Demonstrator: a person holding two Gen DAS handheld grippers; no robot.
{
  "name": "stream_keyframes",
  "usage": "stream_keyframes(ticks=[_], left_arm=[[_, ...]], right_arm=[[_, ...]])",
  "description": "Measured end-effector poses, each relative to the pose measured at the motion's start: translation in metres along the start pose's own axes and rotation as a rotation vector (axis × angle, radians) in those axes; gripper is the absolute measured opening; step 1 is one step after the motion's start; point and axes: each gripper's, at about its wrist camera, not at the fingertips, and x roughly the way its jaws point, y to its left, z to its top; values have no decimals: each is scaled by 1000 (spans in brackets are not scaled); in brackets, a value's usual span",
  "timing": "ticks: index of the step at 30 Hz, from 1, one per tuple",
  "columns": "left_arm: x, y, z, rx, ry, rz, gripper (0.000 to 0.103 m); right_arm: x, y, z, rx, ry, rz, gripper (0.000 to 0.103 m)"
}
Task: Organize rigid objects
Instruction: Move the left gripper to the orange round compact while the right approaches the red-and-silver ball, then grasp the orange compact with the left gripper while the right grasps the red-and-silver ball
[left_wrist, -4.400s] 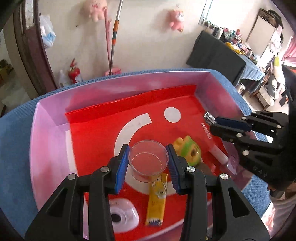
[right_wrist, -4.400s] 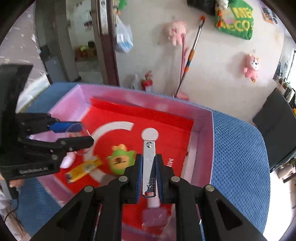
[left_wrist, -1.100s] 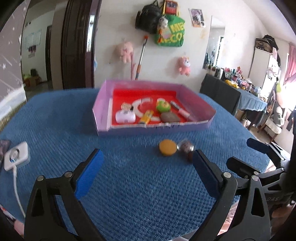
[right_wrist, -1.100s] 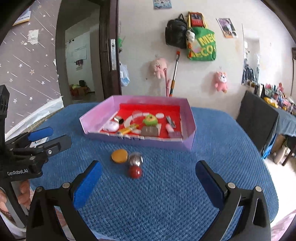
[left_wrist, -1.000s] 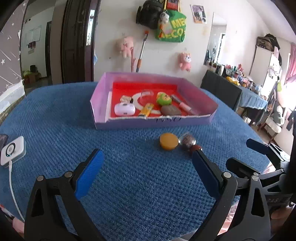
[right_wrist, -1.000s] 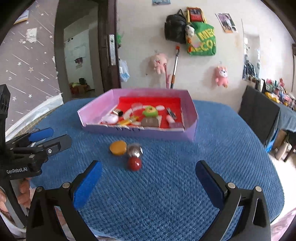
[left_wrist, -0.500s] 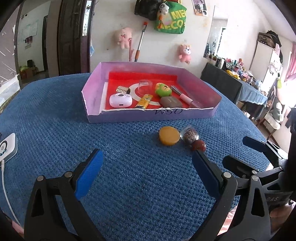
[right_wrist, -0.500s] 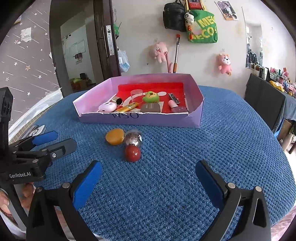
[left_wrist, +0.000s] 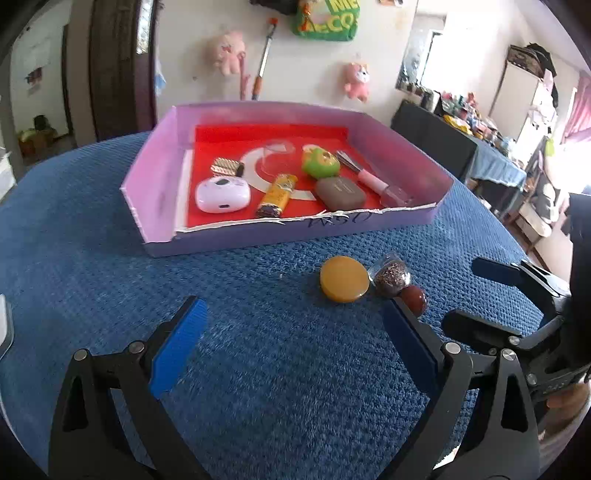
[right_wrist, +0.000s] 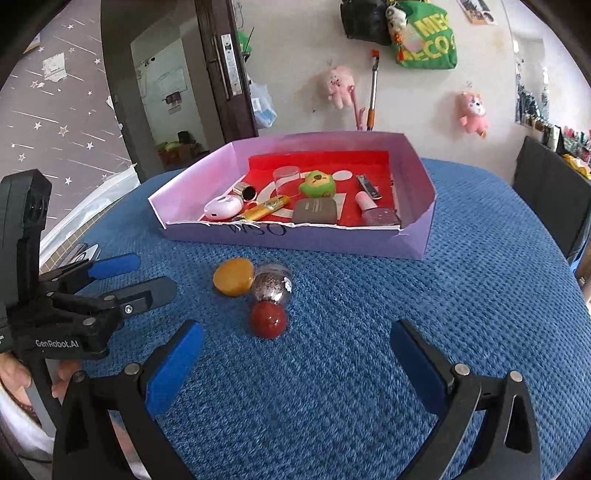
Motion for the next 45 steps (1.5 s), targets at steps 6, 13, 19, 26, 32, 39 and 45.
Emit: stream_keyframes(ticks=[6, 13, 19, 26, 32, 39, 45], left_arm=[[20, -1, 9, 41, 50, -31, 92], [38, -10, 17, 99, 92, -57, 81], [47, -16, 23, 130, 106, -77, 69], [53, -15, 26, 141, 118, -93, 68], [52, -11, 26, 147, 111, -94, 68], [54, -11, 24, 136, 110, -96, 67], [56, -12, 23, 142, 103, -101, 57]], right_arm=[[22, 0, 9, -45, 60, 29, 99], [42, 6, 13, -113, 115, 32, 88], [54, 4, 18, -133, 142, 38, 77], [63, 10, 22, -191, 162, 32, 70], [65, 9, 25, -198, 161, 9, 70], [67, 7, 26, -208, 162, 13, 56], [63, 8, 24, -225, 158, 37, 40]])
